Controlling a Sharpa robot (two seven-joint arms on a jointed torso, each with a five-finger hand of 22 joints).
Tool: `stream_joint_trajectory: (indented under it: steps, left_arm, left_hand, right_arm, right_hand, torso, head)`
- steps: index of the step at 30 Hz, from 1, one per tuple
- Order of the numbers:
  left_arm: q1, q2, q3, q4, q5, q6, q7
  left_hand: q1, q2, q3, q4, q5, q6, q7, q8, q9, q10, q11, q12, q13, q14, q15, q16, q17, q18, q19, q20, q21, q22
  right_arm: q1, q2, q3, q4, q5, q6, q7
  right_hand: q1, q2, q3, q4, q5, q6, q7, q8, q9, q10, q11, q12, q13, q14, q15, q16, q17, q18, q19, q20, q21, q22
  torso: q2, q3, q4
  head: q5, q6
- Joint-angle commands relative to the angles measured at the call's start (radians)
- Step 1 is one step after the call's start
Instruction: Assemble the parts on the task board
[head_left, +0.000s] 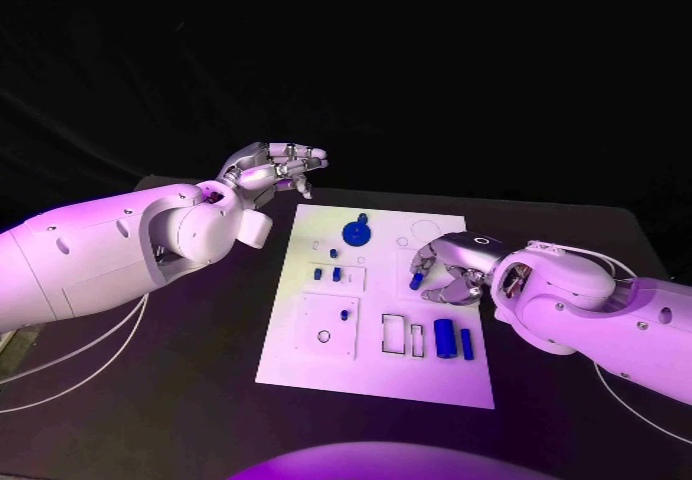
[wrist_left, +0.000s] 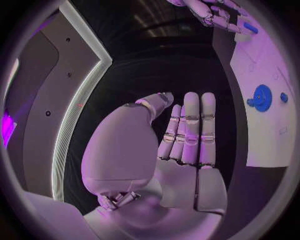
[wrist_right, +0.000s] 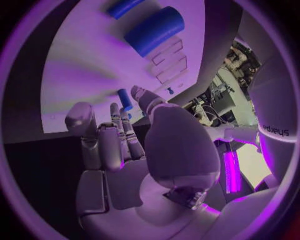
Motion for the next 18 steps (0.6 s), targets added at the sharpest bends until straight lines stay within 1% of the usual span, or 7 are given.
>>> stream_joint_trajectory:
  steps: [1, 2, 3, 4, 8, 15, 18]
  left_arm:
    - [0.000, 0.002, 0.000, 0.001, 0.004, 0.017, 0.009]
    - [0.000, 0.002, 0.000, 0.001, 0.004, 0.017, 0.009]
    - [0.000, 0.001, 0.000, 0.001, 0.004, 0.017, 0.009]
    - [0.000, 0.001, 0.000, 0.001, 0.004, 0.017, 0.009]
    - [0.000, 0.000, 0.000, 0.001, 0.004, 0.017, 0.008]
    - [0.000, 0.000, 0.000, 0.001, 0.004, 0.017, 0.007]
    - [0.000, 0.000, 0.000, 0.001, 0.004, 0.017, 0.007]
  left_hand:
    - [-0.012, 0.001, 0.003, -0.006, 0.000, -0.010, 0.001, 0.007, -0.001, -0.007, 0.000, -0.001, -0.001, -0.005, -0.001, 0.007, -0.001, 0.014, -0.001, 0.008, 0.001, 0.001]
    - [-0.012, 0.001, 0.003, -0.006, 0.000, -0.010, 0.001, 0.007, -0.001, -0.007, 0.000, -0.001, -0.001, -0.005, -0.001, 0.007, -0.001, 0.014, -0.001, 0.008, 0.001, 0.001]
    - [-0.012, 0.001, 0.003, -0.006, 0.000, -0.010, 0.001, 0.007, -0.001, -0.007, 0.000, -0.001, -0.001, -0.005, -0.001, 0.007, -0.001, 0.014, -0.001, 0.008, 0.001, 0.001]
    - [-0.012, 0.001, 0.003, -0.006, 0.000, -0.010, 0.001, 0.007, -0.001, -0.007, 0.000, -0.001, -0.001, -0.005, -0.001, 0.007, -0.001, 0.014, -0.001, 0.008, 0.001, 0.001]
    - [-0.012, 0.002, 0.002, -0.007, 0.000, -0.010, 0.000, 0.008, -0.001, -0.008, 0.000, 0.003, 0.000, -0.006, 0.000, 0.008, -0.001, 0.014, -0.001, 0.009, 0.002, 0.001]
    - [-0.012, 0.002, 0.002, -0.008, 0.000, -0.010, 0.001, 0.009, -0.001, -0.008, 0.000, 0.003, 0.000, -0.006, 0.000, 0.009, -0.001, 0.014, -0.001, 0.009, 0.002, 0.001]
    - [-0.012, 0.002, 0.002, -0.008, 0.000, -0.010, 0.001, 0.009, -0.001, -0.008, 0.000, 0.003, 0.000, -0.006, 0.000, 0.009, -0.001, 0.014, -0.001, 0.009, 0.002, 0.001]
  right_arm:
    - [-0.003, 0.010, -0.001, -0.007, -0.026, 0.008, 0.001]
    - [-0.004, 0.011, -0.001, -0.008, -0.024, 0.004, 0.002]
    - [-0.005, 0.014, -0.001, -0.010, -0.022, -0.005, 0.003]
    - [-0.006, 0.015, -0.001, -0.011, -0.020, -0.012, 0.004]
    - [-0.008, 0.020, -0.001, -0.013, -0.016, -0.038, 0.008]
    - [-0.010, 0.024, -0.002, -0.017, -0.014, -0.063, 0.005]
    - [-0.011, 0.026, -0.002, -0.018, -0.016, -0.078, 0.001]
  right_hand:
    - [0.013, 0.013, 0.032, 0.005, -0.034, 0.020, 0.006, 0.005, 0.001, 0.032, -0.006, 0.011, -0.005, 0.022, -0.009, 0.007, 0.013, -0.008, 0.022, -0.007, 0.030, 0.022]
    - [0.007, 0.016, 0.040, 0.012, -0.035, 0.026, 0.007, 0.006, 0.000, 0.044, -0.008, 0.014, -0.007, 0.024, -0.011, 0.007, 0.014, -0.010, 0.028, -0.008, 0.039, 0.026]
    - [-0.006, 0.018, 0.058, 0.029, -0.022, 0.037, 0.007, 0.005, -0.001, 0.070, -0.012, 0.020, -0.009, 0.028, -0.014, 0.012, 0.024, -0.016, 0.045, -0.012, 0.069, 0.041]
    - [-0.007, 0.018, 0.070, 0.034, -0.021, 0.044, 0.006, 0.005, -0.001, 0.083, -0.013, 0.022, -0.010, 0.031, -0.015, 0.014, 0.029, -0.019, 0.052, -0.013, 0.083, 0.048]
    - [-0.001, 0.022, 0.112, 0.042, -0.038, 0.066, 0.005, 0.006, -0.001, 0.115, -0.016, 0.016, -0.015, 0.034, -0.019, 0.017, 0.035, -0.023, 0.064, -0.016, 0.104, 0.060]
    - [0.003, 0.026, 0.162, 0.049, -0.054, 0.096, 0.002, 0.011, 0.002, 0.159, -0.023, 0.010, -0.019, 0.036, -0.024, 0.019, 0.036, -0.029, 0.079, -0.021, 0.137, 0.079]
    - [0.006, 0.033, 0.178, 0.050, -0.058, 0.121, -0.003, 0.023, 0.009, 0.181, -0.028, 0.011, -0.017, 0.037, -0.028, 0.021, 0.039, -0.031, 0.083, -0.024, 0.146, 0.084]
  torso:
    - [0.001, 0.0005, 0.0017]
    - [0.000, 0.0001, 0.0017]
    - [0.000, 0.0001, 0.0017]
    - [0.000, 0.0003, 0.0020]
    - [-0.001, 0.0000, -0.0013]
    - [0.000, 0.0006, -0.0011]
    - [-0.001, 0.0005, -0.0008]
  head:
    - [0.000, -0.001]
    - [0.000, -0.001]
    - [0.001, -0.001]
    - [0.001, -0.002]
    - [0.004, -0.004]
    - [0.005, -0.005]
    - [0.005, -0.006]
